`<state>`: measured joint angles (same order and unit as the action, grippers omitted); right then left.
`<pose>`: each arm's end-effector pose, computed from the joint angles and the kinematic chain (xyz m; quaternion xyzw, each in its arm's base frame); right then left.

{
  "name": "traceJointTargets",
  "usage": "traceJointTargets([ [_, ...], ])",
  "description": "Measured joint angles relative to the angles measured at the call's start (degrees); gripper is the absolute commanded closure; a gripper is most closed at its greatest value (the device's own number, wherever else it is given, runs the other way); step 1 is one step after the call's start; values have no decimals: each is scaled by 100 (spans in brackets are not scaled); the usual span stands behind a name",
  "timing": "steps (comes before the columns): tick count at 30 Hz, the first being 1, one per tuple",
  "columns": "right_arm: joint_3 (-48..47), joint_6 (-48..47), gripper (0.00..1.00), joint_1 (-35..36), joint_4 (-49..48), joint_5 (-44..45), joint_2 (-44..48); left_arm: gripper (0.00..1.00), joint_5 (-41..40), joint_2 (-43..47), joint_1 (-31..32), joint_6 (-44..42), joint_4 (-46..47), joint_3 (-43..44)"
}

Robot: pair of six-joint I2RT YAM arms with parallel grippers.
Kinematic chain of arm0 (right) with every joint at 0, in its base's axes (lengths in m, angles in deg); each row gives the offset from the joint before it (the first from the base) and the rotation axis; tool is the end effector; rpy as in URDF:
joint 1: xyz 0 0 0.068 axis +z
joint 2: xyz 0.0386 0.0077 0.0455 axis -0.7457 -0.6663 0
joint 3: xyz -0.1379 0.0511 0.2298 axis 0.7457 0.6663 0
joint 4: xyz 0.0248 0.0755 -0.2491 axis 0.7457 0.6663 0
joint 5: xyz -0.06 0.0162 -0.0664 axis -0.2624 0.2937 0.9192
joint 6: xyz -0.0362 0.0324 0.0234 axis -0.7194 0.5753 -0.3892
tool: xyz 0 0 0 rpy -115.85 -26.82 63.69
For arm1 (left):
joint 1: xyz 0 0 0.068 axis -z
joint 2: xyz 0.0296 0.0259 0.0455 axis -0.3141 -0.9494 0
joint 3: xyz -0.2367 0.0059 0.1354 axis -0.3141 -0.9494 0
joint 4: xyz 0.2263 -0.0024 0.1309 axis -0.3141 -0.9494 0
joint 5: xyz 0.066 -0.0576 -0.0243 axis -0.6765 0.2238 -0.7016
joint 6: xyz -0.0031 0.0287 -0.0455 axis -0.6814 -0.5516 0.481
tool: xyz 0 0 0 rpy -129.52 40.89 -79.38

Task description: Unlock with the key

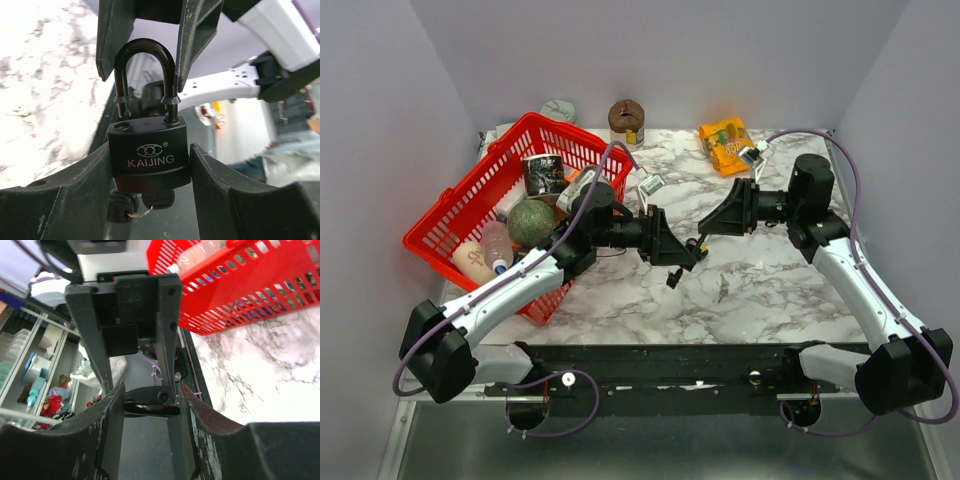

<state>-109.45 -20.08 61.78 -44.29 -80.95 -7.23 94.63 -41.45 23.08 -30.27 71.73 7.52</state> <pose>0.2403 0.0928 0.3565 -0.2443 0.6839 0.6295 0.2763 0.1996 -0.2107 0.3402 0.2211 0.7045 -0.6388 0.2161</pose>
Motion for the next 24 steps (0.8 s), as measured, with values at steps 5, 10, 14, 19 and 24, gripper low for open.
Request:
traceJointTargets([
  [5, -352, -575, 69, 0, 1062, 332, -271, 100, -667, 13, 127, -610, -986, 313],
  [10, -815, -1104, 69, -20, 2131, 745, -535, 100, -1971, -199, 603, -1344, -2323, 1104],
  [14, -1150, -1541, 69, -17, 2994, 1283, -756, 100, -3180, -468, 1003, -1753, -3206, 1672],
  [19, -1303, -1775, 68, -9, 3781, 2059, -946, 100, -4371, -935, 1394, -2074, -3969, 2199],
  [24, -1303, -1641, 63, 0, 4072, 2721, -949, 100, -5213, -1521, 1729, -2341, -4551, 2802],
])
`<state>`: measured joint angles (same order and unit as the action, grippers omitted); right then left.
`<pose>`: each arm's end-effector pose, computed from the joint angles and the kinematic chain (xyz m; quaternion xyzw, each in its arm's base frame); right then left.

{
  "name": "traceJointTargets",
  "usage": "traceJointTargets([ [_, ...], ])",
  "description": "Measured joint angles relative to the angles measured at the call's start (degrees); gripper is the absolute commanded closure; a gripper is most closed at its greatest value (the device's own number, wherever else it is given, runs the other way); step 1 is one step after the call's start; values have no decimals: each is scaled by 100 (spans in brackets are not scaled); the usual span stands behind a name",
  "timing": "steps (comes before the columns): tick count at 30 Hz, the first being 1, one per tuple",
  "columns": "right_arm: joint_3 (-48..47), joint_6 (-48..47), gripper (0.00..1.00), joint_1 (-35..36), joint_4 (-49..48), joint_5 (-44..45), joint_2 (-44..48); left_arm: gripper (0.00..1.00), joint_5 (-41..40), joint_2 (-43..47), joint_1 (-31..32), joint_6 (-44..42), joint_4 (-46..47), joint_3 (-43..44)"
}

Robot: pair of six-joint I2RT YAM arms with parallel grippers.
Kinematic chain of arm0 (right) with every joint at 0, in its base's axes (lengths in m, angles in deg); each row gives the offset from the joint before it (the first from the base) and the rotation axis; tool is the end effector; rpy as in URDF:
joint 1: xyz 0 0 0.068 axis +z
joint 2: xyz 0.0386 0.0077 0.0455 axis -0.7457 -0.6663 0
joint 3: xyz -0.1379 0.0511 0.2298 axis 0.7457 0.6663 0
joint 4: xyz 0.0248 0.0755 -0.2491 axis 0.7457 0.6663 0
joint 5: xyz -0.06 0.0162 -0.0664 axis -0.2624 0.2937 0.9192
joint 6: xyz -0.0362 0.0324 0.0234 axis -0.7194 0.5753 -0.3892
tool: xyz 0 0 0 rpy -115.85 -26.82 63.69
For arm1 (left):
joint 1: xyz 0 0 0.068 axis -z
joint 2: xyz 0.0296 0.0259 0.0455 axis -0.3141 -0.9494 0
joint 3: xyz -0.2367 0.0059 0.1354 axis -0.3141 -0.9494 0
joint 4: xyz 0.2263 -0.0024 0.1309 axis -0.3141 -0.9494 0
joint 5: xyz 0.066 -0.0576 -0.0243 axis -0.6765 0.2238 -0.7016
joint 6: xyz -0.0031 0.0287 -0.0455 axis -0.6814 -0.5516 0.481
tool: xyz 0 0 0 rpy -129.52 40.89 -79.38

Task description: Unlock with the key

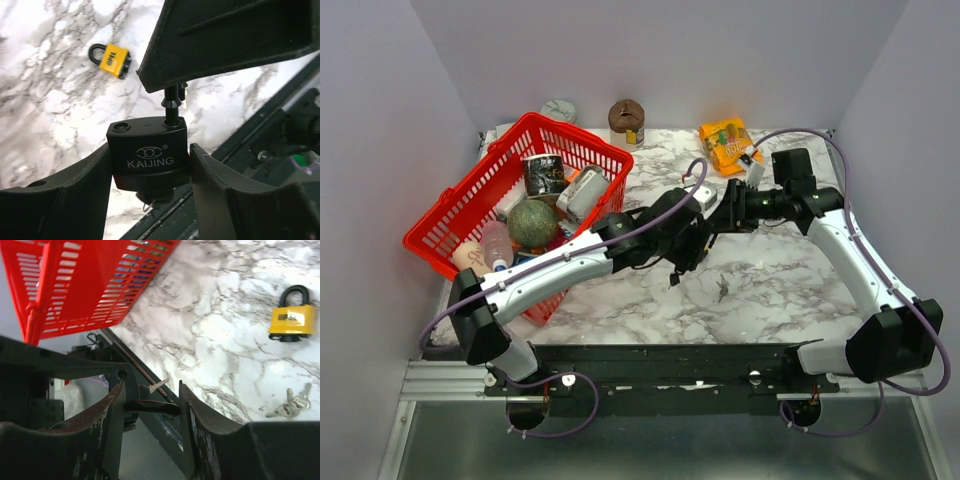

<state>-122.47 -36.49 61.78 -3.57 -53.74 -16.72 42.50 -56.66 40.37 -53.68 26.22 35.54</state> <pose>0.2655 0.0899 0.3272 -0.0867 0.8680 0.4384 0.2164 0.1796 -0.2891 0.3508 0.2461 0.8729 -0.2497 0.3395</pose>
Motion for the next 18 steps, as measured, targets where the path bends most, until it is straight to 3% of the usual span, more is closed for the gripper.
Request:
traceJointTargets([
  [4, 0, 212, 58, 0, 35, 428, 0, 100, -494, -334, 146, -162, -275, 354],
  [11, 13, 621, 27, -35, 90, 1128, 164, 100, -855, -595, 225, -372, -378, 601],
  [18, 201, 901, 13, -988, 85, 1838, 903, 100, -605, -879, 160, -472, -457, 680],
])
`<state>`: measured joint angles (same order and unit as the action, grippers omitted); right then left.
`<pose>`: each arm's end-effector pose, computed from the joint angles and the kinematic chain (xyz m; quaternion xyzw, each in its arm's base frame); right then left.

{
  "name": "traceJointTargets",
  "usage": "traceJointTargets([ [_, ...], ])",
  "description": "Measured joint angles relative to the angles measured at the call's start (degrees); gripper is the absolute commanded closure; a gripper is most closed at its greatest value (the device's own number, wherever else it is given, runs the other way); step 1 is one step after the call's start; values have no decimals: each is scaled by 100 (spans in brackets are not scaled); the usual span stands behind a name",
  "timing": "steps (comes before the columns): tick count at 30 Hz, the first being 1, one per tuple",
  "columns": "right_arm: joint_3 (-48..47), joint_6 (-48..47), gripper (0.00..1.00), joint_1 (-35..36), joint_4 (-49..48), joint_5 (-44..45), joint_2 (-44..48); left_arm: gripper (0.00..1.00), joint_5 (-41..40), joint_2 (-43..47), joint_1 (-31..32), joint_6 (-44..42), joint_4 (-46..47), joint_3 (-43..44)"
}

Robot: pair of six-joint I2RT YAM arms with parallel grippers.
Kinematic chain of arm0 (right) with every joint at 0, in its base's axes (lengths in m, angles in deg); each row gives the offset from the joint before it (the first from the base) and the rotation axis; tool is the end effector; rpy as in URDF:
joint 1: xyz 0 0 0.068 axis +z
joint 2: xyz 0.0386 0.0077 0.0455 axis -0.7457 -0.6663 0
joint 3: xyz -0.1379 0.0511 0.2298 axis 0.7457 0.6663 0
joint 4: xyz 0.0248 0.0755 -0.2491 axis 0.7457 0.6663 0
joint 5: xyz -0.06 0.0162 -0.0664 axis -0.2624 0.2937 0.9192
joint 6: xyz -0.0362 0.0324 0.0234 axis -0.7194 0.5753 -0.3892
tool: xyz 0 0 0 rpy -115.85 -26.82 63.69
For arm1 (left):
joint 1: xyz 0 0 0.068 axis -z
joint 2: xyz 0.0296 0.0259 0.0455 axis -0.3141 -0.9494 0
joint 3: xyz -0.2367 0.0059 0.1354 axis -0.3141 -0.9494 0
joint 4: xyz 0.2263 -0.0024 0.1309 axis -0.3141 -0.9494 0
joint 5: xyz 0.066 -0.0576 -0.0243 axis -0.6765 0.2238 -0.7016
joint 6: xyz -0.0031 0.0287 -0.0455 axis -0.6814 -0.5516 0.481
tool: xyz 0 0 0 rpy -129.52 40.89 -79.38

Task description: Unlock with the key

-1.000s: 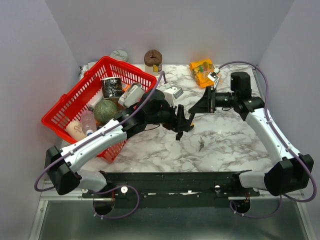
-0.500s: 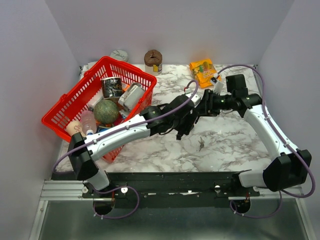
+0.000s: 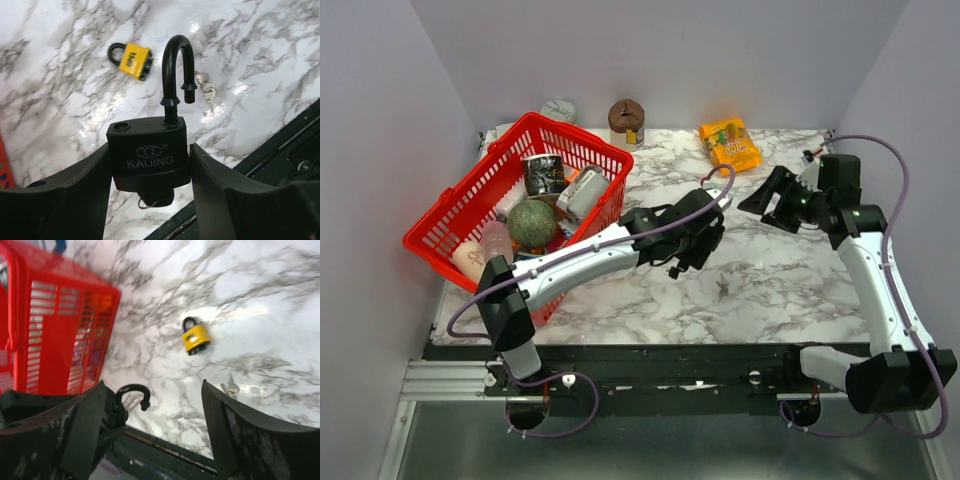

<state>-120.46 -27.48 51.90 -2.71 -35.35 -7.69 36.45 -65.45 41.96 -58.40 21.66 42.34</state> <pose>0.2449 0.0317 0.3485 0.1055 0.8856 0.3147 0.3249 0.1910 -0.3206 0.3321 0.2843 0.8817 -0.1674 0.3373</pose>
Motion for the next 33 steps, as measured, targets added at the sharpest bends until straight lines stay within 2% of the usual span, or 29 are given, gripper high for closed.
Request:
traceJointTargets([
  [5, 256, 151, 11, -544, -4, 573, 691, 100, 627, -756, 9, 96, 111, 649],
  [12, 376, 131, 11, -616, -122, 1250, 1707, 100, 1314, -2135, -33, 518, 57, 1974],
  [19, 540, 103, 11, -616, -284, 1434, 2020, 100, 1633, -3355, -297, 1585, -173, 3281],
  [24, 817, 122, 11, -616, -291, 1432, 2022, 100, 1600, -3858, -662, 2253, -195, 3410],
  [33, 885, 190, 11, -616, -382, 1427, 2107, 100, 1172, -4494, -879, 2601, -485, 3928],
])
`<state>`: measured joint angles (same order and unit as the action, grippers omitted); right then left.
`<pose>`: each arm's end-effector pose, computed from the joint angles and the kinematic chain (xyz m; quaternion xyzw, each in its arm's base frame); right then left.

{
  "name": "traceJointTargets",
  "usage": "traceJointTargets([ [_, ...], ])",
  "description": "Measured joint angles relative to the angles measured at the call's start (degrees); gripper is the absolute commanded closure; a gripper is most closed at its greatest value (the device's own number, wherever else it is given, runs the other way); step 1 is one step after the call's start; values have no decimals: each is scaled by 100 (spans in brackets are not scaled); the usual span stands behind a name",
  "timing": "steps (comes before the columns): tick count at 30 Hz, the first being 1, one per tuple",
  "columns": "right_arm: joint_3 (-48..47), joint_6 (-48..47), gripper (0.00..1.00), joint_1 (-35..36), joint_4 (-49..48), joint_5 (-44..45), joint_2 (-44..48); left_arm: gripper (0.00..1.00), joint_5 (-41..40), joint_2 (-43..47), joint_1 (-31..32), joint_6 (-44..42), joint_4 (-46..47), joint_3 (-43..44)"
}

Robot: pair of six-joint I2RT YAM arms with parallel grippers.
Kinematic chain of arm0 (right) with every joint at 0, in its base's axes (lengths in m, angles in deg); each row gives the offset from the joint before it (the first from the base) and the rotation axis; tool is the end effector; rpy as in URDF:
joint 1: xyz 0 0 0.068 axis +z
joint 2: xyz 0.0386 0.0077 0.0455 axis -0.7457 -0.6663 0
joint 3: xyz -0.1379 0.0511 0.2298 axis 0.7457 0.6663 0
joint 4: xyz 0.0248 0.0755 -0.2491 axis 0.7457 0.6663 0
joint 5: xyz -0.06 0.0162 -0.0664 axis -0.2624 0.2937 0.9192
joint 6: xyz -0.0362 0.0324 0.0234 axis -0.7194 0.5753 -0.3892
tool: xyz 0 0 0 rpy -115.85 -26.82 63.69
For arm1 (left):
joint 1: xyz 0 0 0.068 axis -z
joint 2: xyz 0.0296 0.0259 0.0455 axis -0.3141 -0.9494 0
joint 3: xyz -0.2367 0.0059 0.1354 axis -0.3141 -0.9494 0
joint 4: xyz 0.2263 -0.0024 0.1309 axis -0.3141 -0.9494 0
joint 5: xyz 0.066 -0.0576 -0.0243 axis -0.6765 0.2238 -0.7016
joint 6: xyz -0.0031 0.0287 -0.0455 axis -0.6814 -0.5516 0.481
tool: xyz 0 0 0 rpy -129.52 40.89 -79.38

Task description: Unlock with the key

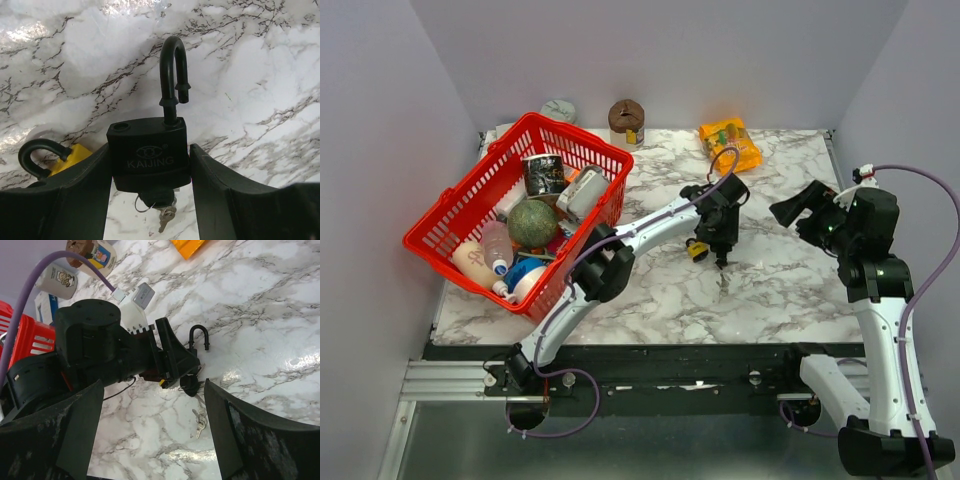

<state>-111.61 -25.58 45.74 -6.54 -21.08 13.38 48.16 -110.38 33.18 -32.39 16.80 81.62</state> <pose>0.1657 0.0004 0.3708 0.1896 0.8202 0.2200 0.4929 0.3340 -0.4203 0.1975 0.0462 0.9587 -0.2146 0.1809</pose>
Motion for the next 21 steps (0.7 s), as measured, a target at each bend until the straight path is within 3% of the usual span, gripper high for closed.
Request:
traceJointTargets([
  [7, 116, 13, 11, 0, -31, -37, 28, 100, -22, -219, -37, -13, -11, 79],
  [8, 131, 9, 11, 0, -31, -37, 44, 93, -17, -249, -46, -31, -9, 81],
  [9, 151, 0, 11, 0, -33, -35, 70, 73, 7, -271, -52, -52, -7, 81],
  [12, 214, -57, 11, 0, -31, -24, 175, 54, 20, -293, -72, -90, -7, 118],
  [18, 459, -136, 11, 0, -24, 4, 409, 29, 24, -313, -90, -179, -9, 149],
  [21, 551, -146, 11, 0, -20, 42, 411, 24, 28, -310, -90, -243, 0, 149],
])
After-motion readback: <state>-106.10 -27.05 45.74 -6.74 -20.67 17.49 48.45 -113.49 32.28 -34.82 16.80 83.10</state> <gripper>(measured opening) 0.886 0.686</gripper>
